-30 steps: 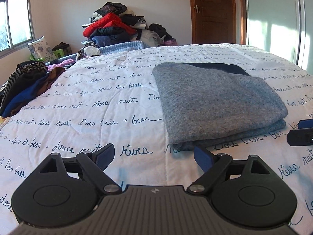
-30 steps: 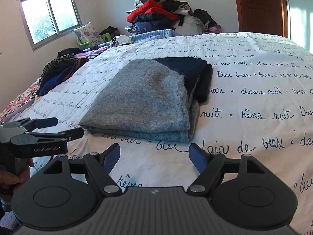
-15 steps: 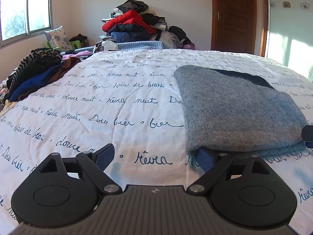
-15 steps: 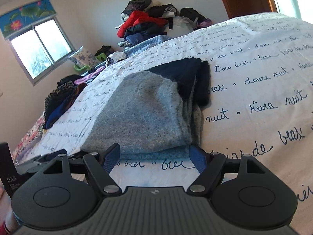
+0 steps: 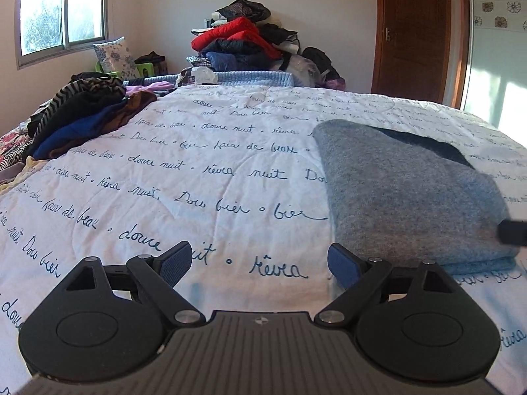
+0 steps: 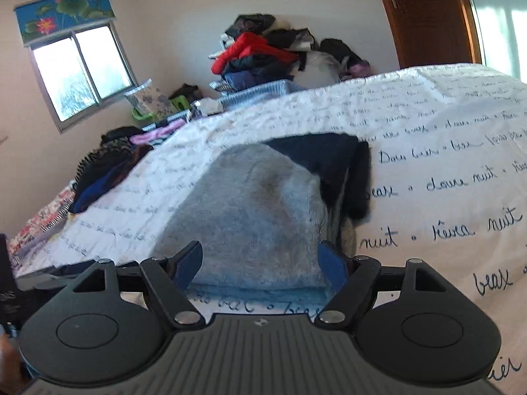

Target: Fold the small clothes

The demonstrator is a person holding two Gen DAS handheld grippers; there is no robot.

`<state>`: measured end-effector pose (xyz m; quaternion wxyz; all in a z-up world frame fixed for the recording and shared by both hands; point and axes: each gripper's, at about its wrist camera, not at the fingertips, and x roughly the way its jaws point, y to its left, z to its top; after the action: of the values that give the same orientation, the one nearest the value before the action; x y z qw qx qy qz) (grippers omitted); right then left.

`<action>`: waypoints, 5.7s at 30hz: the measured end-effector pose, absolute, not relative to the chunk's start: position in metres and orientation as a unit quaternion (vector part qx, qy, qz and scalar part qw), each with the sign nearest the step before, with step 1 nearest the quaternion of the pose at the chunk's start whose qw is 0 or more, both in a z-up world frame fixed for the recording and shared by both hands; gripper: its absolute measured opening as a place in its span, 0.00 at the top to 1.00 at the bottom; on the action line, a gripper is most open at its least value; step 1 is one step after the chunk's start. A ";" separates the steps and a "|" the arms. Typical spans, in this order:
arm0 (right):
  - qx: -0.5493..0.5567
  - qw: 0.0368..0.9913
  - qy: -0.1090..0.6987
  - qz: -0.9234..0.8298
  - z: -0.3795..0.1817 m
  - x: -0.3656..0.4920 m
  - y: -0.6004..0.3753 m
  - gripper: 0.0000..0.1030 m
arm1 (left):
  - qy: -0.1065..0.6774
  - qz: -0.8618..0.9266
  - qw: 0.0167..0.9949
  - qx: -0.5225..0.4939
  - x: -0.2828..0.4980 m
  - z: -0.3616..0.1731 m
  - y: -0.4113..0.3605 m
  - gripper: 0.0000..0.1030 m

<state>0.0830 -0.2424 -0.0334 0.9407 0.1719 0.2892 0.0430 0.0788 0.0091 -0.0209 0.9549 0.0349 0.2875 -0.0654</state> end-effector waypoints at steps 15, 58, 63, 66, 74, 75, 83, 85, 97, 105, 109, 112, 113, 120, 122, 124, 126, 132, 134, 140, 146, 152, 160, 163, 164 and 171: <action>0.177 0.932 0.315 0.028 -0.046 0.061 -0.237 0.20 | 0.291 -0.095 0.951 0.047 0.072 -0.016 -0.003 0.12; 0.239 0.913 0.258 0.205 -0.026 0.254 -0.325 0.77 | 0.320 -0.369 0.865 -0.115 0.284 -0.001 -0.053 0.76; 0.247 0.917 0.237 0.203 -0.011 0.270 -0.338 0.75 | 0.335 -0.348 0.869 -0.112 0.305 0.005 -0.062 0.71; 0.274 0.902 0.291 0.163 -0.034 0.292 -0.344 0.65 | 0.391 -0.298 0.865 -0.098 0.324 -0.017 -0.068 0.70; 0.381 0.848 0.314 0.191 -0.067 0.238 -0.377 0.27 | 0.394 -0.312 0.856 -0.122 0.286 -0.017 -0.024 0.35; 0.392 0.839 0.320 0.202 -0.070 0.229 -0.378 0.27 | 0.401 -0.325 0.847 -0.130 0.279 -0.017 -0.019 0.32; 0.380 0.829 0.350 0.212 -0.081 0.190 -0.361 0.83 | 0.455 -0.334 0.815 -0.130 0.243 -0.047 -0.014 0.81; 0.397 0.827 0.339 0.207 -0.082 0.185 -0.364 0.85 | 0.451 -0.337 0.812 -0.158 0.244 -0.042 -0.005 0.86; 0.213 0.927 0.297 0.082 -0.032 0.133 -0.320 0.52 | 0.380 -0.252 0.890 -0.018 0.194 -0.022 -0.017 0.35; 0.115 0.928 0.352 0.046 -0.052 0.145 -0.269 0.28 | 0.360 -0.162 0.918 0.036 0.161 -0.022 -0.035 0.18; 0.125 0.929 0.344 0.059 -0.045 0.120 -0.260 0.08 | 0.363 -0.147 0.920 0.019 0.149 -0.025 -0.029 0.16; 0.119 0.929 0.344 0.067 -0.039 0.103 -0.251 0.06 | 0.354 -0.129 0.926 0.033 0.137 -0.026 -0.030 0.16; 0.108 0.930 0.347 0.060 -0.038 0.098 -0.246 0.06 | 0.350 -0.121 0.928 0.038 0.132 -0.026 -0.031 0.16; 0.082 0.910 0.398 0.088 -0.042 0.069 -0.223 0.06 | 0.341 -0.110 0.932 0.051 0.112 -0.026 -0.031 0.15; 0.087 0.904 0.406 0.102 -0.039 0.059 -0.218 0.06 | 0.336 -0.106 0.934 0.062 0.107 -0.025 -0.031 0.14; 0.160 0.890 0.397 0.159 -0.030 0.049 -0.224 0.06 | 0.330 -0.102 0.936 0.068 0.103 -0.025 -0.031 0.14; 0.240 0.876 0.365 0.203 -0.022 0.043 -0.234 0.06 | 0.327 -0.099 0.937 0.066 0.100 -0.026 -0.030 0.13; 0.164 0.931 0.324 0.036 -0.023 0.056 -0.219 0.02 | 0.335 -0.084 0.937 0.051 0.096 -0.036 -0.029 0.13; 0.118 0.938 0.325 -0.020 -0.033 0.064 -0.211 0.02 | 0.335 -0.076 0.938 0.054 0.095 -0.040 -0.028 0.13; 0.110 0.943 0.310 -0.047 -0.050 0.069 -0.210 0.02 | 0.332 -0.072 0.939 0.058 0.094 -0.047 -0.026 0.12; 0.097 0.945 0.307 -0.060 -0.053 0.068 -0.211 0.02 | 0.330 -0.073 0.939 0.056 0.094 -0.051 -0.025 0.10; 0.088 0.945 0.309 -0.064 -0.061 0.067 -0.213 0.02 | 0.326 -0.068 0.941 0.054 0.094 -0.056 -0.025 0.06; 0.081 0.947 0.302 -0.067 -0.064 0.067 -0.210 0.02 | 0.326 -0.063 0.942 0.046 0.094 -0.060 -0.022 0.01; 0.078 0.948 0.301 -0.068 -0.064 0.067 -0.209 0.02 | 0.327 -0.064 0.942 0.042 0.094 -0.060 -0.021 0.00; 0.079 0.948 0.300 -0.068 -0.064 0.068 -0.210 0.02 | 0.327 -0.063 0.942 0.042 0.094 -0.060 -0.021 0.00; 0.069 0.947 0.306 -0.073 -0.067 0.072 -0.207 0.01 | 0.329 -0.066 0.941 0.036 0.096 -0.061 -0.019 0.00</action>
<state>0.0718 -0.2069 -0.0668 0.9469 0.0686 0.3057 -0.0730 0.0958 -0.0192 -0.0614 0.9414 0.0363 0.3287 -0.0657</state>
